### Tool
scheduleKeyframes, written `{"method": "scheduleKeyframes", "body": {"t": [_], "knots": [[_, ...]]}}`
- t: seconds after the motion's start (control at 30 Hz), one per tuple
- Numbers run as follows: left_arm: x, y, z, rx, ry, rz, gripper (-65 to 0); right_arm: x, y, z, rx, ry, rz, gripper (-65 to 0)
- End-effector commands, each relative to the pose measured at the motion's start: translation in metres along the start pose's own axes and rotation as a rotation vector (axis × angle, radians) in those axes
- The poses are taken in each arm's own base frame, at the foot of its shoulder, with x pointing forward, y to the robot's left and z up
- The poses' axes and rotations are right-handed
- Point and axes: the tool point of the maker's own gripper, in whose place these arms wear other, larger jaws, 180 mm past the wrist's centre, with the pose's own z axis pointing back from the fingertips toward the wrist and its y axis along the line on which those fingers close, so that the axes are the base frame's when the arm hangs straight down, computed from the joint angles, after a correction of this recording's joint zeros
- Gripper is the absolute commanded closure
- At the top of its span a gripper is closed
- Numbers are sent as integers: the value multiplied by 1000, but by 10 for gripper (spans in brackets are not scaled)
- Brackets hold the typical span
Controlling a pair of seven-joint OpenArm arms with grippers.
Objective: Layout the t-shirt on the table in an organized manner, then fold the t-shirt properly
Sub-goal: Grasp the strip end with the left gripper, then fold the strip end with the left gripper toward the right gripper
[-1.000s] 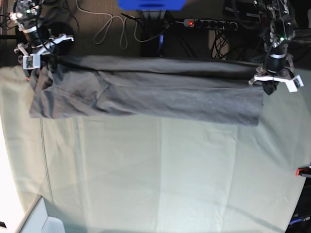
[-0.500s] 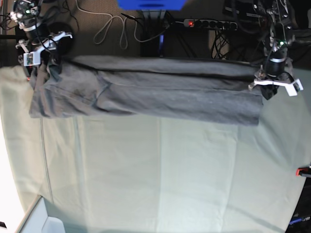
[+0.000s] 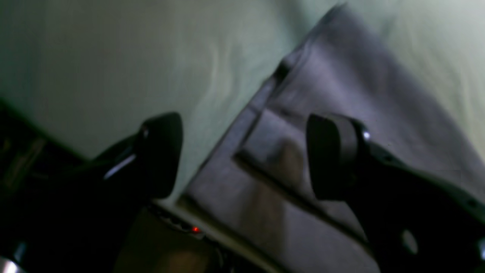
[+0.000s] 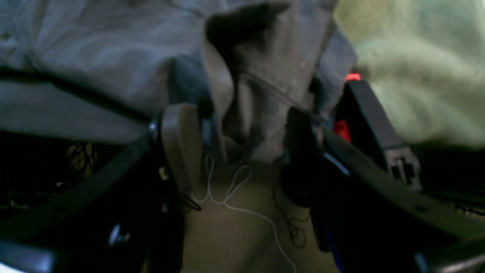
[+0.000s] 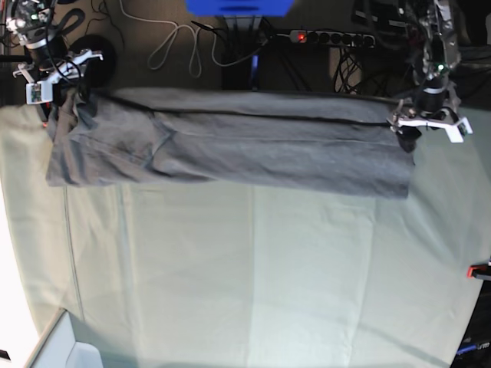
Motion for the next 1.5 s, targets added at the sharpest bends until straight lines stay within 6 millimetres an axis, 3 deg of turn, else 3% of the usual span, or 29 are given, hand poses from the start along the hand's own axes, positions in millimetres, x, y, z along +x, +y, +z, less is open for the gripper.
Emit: {"method": "scheduleKeyframes", "body": {"t": [0.0,0.23,0.5,0.73,0.8,0.9,1.17,1.4,1.47], "knots": [[11,-2,-2,-10,-38,-4,-491,8,-5,3,-7,-29,8,-362],[-9,5,-21,22,21,24,-485,10,-5,2,-7,-30,10,-362],[-28,-13,-22,-21,67,-7,-236,10,-5,1,-7,-32,10,-362],[-32,-12,-20,-19,78,-6,-222,10,-5,1,-7,-32,10,-362],[-31,-12,-20,-21,77,-6,-166,10,-5,1,-7,-32,10,-362],[-32,-12,-20,-21,78,0,-8,10,-4,1,-6,-32,10,-362],[-19,-26,-11,-55,35,-1,0,11,-4,1,-6,-32,12,-362],[26,-67,22,-161,-104,-14,0,23,-9,-5,-18,-63,9,-362],[27,-80,29,-191,-114,-8,0,23,-15,-3,-35,-66,7,-362]]}}
